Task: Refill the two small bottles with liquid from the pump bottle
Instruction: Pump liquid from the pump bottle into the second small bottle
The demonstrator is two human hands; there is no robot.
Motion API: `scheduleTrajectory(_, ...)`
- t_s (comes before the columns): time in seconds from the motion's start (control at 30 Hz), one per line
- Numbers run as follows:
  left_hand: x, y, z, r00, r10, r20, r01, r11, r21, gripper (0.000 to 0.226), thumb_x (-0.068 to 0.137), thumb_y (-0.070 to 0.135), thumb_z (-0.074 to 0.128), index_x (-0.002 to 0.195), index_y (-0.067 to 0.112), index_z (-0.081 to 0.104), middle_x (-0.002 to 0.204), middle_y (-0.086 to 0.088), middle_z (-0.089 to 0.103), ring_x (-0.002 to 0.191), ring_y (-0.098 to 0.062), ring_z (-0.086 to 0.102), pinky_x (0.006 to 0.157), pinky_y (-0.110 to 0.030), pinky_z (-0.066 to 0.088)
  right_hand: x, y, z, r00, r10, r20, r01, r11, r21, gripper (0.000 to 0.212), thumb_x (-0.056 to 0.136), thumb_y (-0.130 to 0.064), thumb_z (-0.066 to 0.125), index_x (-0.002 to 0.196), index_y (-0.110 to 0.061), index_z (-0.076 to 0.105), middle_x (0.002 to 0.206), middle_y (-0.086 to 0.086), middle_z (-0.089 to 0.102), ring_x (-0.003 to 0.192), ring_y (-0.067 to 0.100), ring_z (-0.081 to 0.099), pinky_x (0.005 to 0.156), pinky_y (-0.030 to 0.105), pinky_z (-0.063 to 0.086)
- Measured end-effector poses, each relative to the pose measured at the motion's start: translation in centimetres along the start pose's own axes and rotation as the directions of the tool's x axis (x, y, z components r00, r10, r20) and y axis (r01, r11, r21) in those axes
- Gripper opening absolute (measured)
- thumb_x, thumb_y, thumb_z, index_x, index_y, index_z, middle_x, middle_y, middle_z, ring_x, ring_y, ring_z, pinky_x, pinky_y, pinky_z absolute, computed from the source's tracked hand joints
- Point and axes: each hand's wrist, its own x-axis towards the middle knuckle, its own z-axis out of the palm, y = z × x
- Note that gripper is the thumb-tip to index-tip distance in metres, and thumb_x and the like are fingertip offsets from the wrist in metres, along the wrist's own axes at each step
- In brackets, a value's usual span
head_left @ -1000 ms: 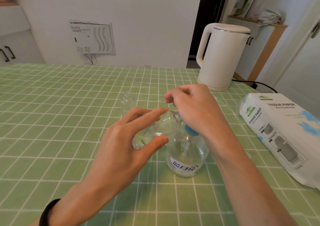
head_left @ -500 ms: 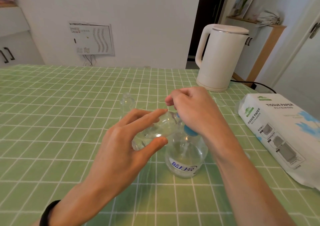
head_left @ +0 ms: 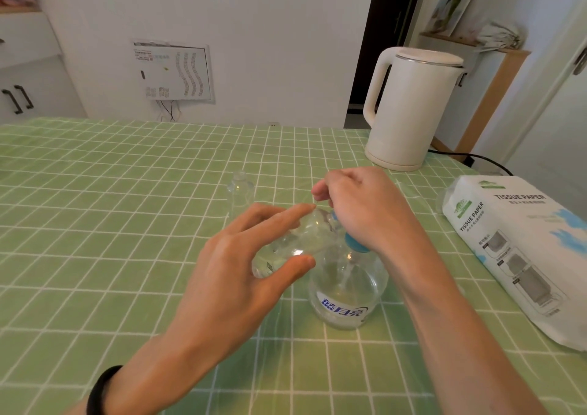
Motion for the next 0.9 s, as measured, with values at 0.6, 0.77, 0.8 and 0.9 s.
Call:
scheduleTrajectory(0.6, -0.03, -0.02, 0.04, 1.000, 0.003, -0.012, -0.002, 1.000, 0.015, 0.053, 0.088, 0.044, 0.076, 0.139, 0.041, 0.064, 0.118, 0.025, 0.067, 0.113, 0.001, 0.065, 0.097, -0.014, 0.048, 0.14, -0.04, -0.06, 1.000, 0.001, 0.009, -0.001, 1.000, 0.016, 0.040, 0.101, -0.030, 0.048, 0.103, -0.004, 0.078, 0.104, 0.011, 0.079, 0.098, 0.030, 0.071, 0.064, 0.029, 0.051)
scheduleTrajectory(0.77, 0.08, -0.01, -0.09, 1.000, 0.007, -0.016, -0.007, 1.000, 0.007, 0.050, 0.091, 0.047, 0.076, 0.139, 0.043, 0.064, 0.118, 0.026, 0.067, 0.114, 0.003, 0.065, 0.097, -0.013, 0.048, 0.28, -0.25, -0.07, 1.000, -0.011, -0.024, 0.011, 1.000, 0.005, 0.039, 0.099, -0.031, 0.049, 0.101, -0.005, 0.077, 0.100, 0.008, 0.079, 0.093, 0.026, 0.070, 0.079, 0.034, 0.059)
scheduleTrajectory(0.8, 0.15, -0.10, -0.07, 1.000, 0.006, -0.014, -0.006, 1.000, 0.007, 0.050, 0.091, 0.047, 0.076, 0.139, 0.044, 0.064, 0.118, 0.026, 0.066, 0.114, 0.003, 0.065, 0.097, -0.013, 0.048, 0.43, -0.22, 0.02, 0.999, -0.002, -0.032, 0.003, 1.000, 0.012, 0.038, 0.099, -0.030, 0.049, 0.097, -0.006, 0.078, 0.098, 0.006, 0.080, 0.092, 0.025, 0.071, 0.081, 0.034, 0.058)
scheduleTrajectory(0.9, 0.26, -0.37, 0.01, 1.000, 0.002, -0.002, -0.002, 1.000, 0.017, 0.051, 0.089, 0.044, 0.078, 0.138, 0.043, 0.064, 0.118, 0.026, 0.066, 0.112, 0.004, 0.065, 0.095, -0.013, 0.048, 0.51, -0.22, 0.28, 0.999, 0.042, -0.019, -0.041, 0.999, 0.025, 0.036, 0.098, -0.024, 0.050, 0.081, -0.018, 0.081, 0.081, -0.017, 0.079, 0.084, 0.017, 0.069, 0.074, 0.028, 0.058)
